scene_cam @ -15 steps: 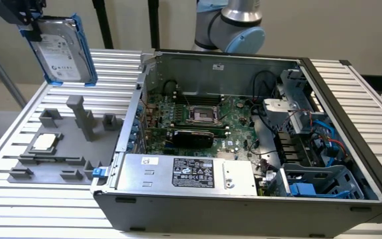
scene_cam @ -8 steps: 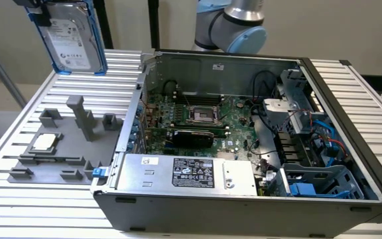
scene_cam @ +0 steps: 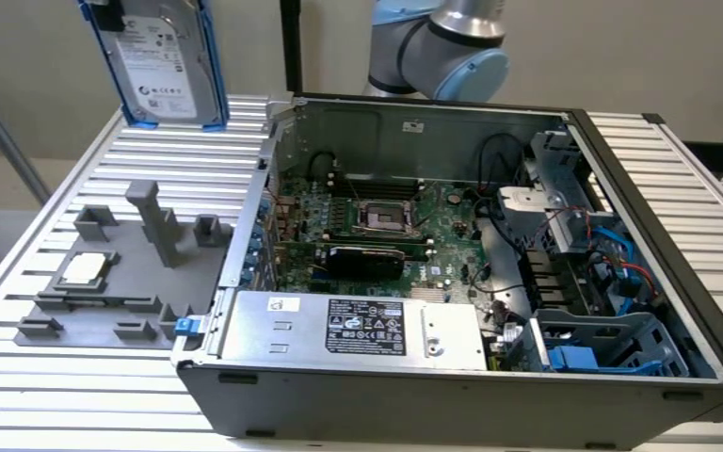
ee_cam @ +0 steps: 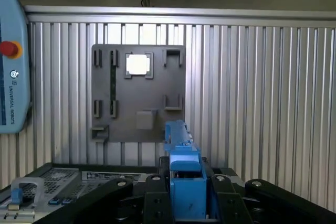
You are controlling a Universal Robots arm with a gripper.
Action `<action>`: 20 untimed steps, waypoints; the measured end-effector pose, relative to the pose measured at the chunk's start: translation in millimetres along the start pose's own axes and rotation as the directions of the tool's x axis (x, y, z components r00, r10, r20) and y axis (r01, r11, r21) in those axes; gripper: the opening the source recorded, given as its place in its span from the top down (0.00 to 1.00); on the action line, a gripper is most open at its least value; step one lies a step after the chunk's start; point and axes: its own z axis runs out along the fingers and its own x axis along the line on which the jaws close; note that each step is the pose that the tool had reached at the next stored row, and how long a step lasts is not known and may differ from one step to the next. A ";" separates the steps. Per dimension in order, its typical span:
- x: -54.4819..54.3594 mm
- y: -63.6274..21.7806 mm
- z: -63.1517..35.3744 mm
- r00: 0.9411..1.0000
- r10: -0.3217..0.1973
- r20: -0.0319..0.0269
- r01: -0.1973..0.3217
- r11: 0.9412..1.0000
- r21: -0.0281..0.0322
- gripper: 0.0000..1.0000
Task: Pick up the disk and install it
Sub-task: 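Pick up the disk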
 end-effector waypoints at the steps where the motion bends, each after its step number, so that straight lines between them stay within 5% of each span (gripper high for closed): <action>1: 0.5 -4.5 -1.4 1.000 0.000 0.000 0.000 1.000 0.000 0.67; 20: 14.8 -90.5 -5.3 1.000 0.000 0.000 0.000 1.000 0.000 0.67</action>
